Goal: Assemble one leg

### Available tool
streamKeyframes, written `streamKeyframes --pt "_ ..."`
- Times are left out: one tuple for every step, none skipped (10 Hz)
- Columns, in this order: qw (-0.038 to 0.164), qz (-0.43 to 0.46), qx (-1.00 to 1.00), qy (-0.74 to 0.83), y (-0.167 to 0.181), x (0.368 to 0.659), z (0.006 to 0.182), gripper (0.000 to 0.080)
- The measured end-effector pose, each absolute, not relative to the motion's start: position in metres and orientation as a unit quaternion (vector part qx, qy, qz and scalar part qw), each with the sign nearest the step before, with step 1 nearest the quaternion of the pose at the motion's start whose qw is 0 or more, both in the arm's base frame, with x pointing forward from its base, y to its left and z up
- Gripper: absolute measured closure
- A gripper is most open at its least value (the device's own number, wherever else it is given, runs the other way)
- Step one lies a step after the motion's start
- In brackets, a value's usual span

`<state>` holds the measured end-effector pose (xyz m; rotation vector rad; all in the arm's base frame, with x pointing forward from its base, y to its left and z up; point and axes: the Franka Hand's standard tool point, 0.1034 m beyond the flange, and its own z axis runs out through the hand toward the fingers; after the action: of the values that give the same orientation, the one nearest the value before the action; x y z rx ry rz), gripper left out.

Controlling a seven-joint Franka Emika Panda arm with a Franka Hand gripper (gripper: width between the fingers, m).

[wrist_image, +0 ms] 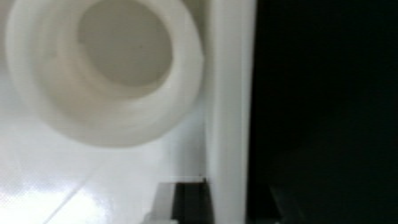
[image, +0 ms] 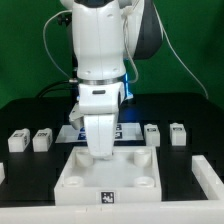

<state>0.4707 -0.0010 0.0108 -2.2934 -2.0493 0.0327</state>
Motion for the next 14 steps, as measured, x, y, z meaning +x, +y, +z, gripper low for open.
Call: streamKeyframes --pt "0.033 0.007 -0.746 -0.665 0.006 0.476 0.01 0.0732" --pt "0.033 0.007 -0.748 -0.663 0.004 0.475 0.009 0.0732" --pt "0.033 0.007 -0.748 -0.662 0.003 0.475 0.009 0.0732" --pt "0.033 0.007 -0.748 -0.662 0.003 0.475 0.009 0.0732" --pt "0.033 0.007 -0.748 -0.662 0.003 0.475 0.009 0.0732" --pt "0.033 0.007 -0.752 -0.659 0.005 0.477 0.009 0.0732" --pt "0.029 0.003 -0.758 -0.652 0.017 0.487 0.01 0.0732" --pt "0.025 -0.003 -0.758 -0.652 0.03 0.497 0.014 0.0733" --pt "0.028 -0.001 -0.751 -0.66 0.041 0.498 0.013 0.0733" --pt "0.031 -0.002 -0.741 -0.671 0.053 0.499 0.01 0.0733" --pt "0.033 -0.001 -0.734 -0.678 0.056 0.5 0.009 0.0733" --pt "0.034 0.003 -0.734 -0.678 0.056 0.5 0.009 0.0733" --pt "0.036 0.006 -0.734 -0.678 0.056 0.5 0.009 0.0733" --pt "0.037 0.01 -0.735 -0.677 0.056 0.5 0.009 0.0733"
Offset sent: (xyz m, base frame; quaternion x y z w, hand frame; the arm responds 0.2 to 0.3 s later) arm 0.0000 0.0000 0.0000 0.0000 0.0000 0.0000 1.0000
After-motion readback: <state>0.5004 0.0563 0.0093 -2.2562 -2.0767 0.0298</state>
